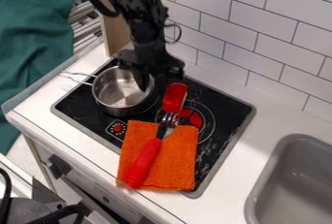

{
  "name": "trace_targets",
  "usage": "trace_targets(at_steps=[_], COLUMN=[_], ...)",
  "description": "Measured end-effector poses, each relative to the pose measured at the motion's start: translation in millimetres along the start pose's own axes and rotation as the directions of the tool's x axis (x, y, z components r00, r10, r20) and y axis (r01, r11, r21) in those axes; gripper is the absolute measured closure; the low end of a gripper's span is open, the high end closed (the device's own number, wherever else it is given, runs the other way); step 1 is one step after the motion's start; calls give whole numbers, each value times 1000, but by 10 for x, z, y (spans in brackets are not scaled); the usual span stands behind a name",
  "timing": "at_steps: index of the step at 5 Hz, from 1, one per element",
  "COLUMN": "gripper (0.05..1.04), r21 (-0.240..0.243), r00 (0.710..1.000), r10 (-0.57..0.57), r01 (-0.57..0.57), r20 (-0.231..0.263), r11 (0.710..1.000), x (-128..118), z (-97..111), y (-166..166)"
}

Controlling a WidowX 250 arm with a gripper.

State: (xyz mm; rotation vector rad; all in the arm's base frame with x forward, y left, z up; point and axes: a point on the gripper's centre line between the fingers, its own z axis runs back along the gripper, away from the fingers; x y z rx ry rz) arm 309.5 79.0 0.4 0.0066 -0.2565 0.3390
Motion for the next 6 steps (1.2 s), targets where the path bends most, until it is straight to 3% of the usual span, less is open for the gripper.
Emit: trace_targets(at_steps=[1,2,4,5,6], gripper=[268,73,82,82,82], r21=[0,-7,-3,63,98], r00=[997,993,991,992,991], r10=[-6,-38,-116,-125,-119], r01=[6,39,116,126,126], r20=[81,109,70,-18,-67], r11=[1000,999,993,990,987], x=[-9,-104,-240,-274,-327], z=[339,590,616,575,510], y=[-22,-125,-252,-262,-282])
